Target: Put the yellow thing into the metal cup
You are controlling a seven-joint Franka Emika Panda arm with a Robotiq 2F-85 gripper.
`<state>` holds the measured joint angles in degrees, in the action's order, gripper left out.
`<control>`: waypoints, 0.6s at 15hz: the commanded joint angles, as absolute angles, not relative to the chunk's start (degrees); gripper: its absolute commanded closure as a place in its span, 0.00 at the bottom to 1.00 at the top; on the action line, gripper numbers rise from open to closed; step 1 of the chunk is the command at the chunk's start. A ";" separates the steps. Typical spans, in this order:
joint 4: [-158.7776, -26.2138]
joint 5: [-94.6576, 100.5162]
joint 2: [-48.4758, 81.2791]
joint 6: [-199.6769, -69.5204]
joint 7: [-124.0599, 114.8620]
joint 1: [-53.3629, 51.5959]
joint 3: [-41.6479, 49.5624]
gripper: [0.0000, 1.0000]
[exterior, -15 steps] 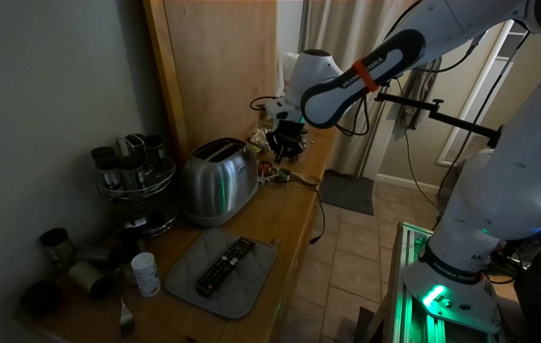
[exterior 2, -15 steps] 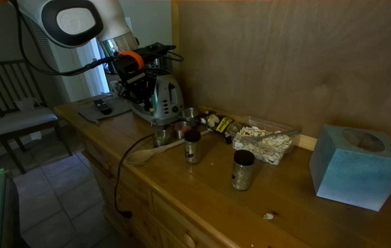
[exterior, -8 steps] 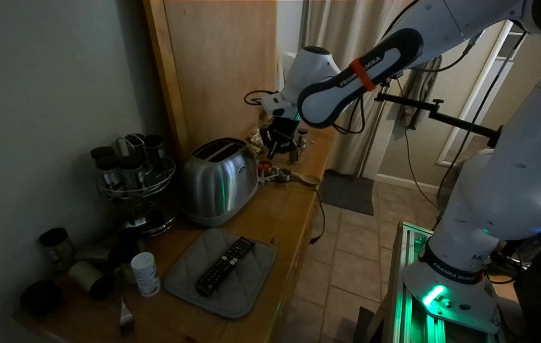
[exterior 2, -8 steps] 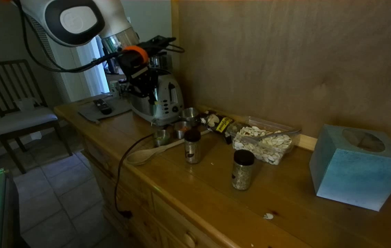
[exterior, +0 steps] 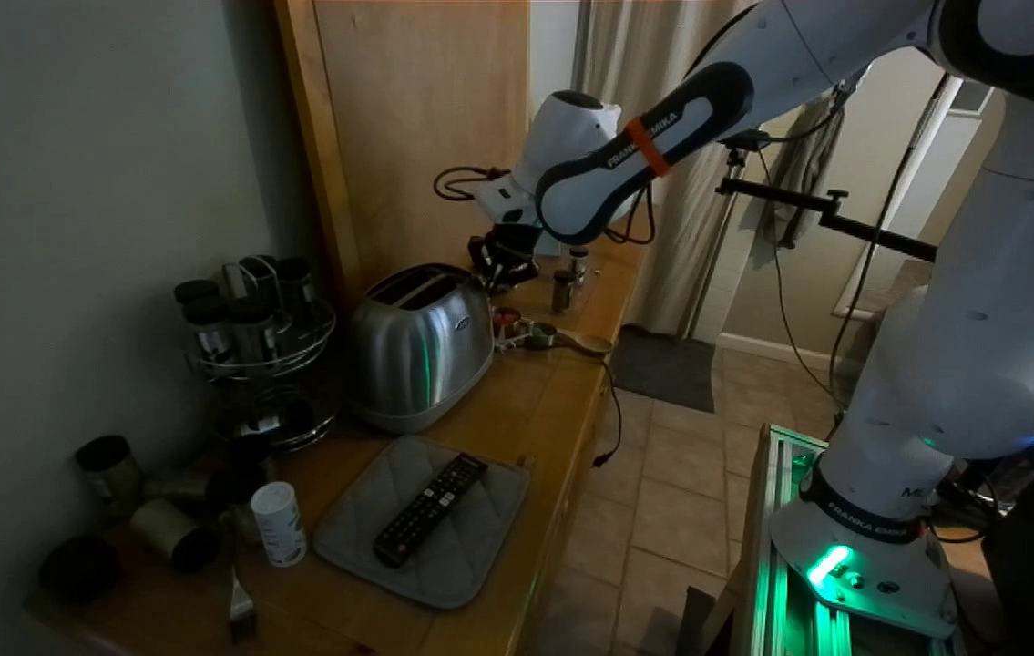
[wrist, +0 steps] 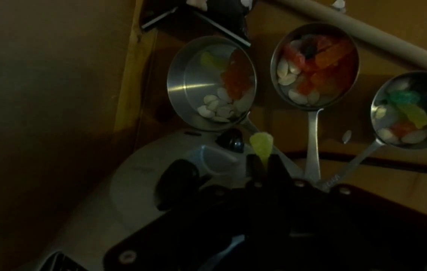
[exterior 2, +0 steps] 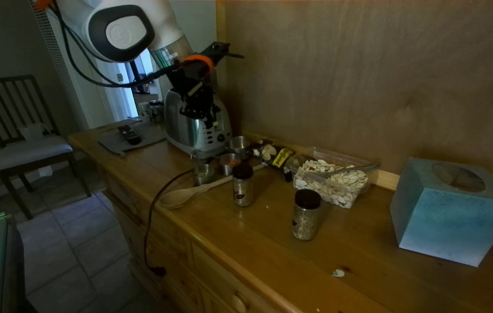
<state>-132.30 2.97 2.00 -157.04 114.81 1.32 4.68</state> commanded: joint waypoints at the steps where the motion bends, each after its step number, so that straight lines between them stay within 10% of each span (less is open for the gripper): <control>1: -129.35 1.17 5.35 -157.60 122.41 3.70 4.09 0.98; 9: -126.46 -9.55 9.72 -158.34 136.08 8.46 1.36 0.98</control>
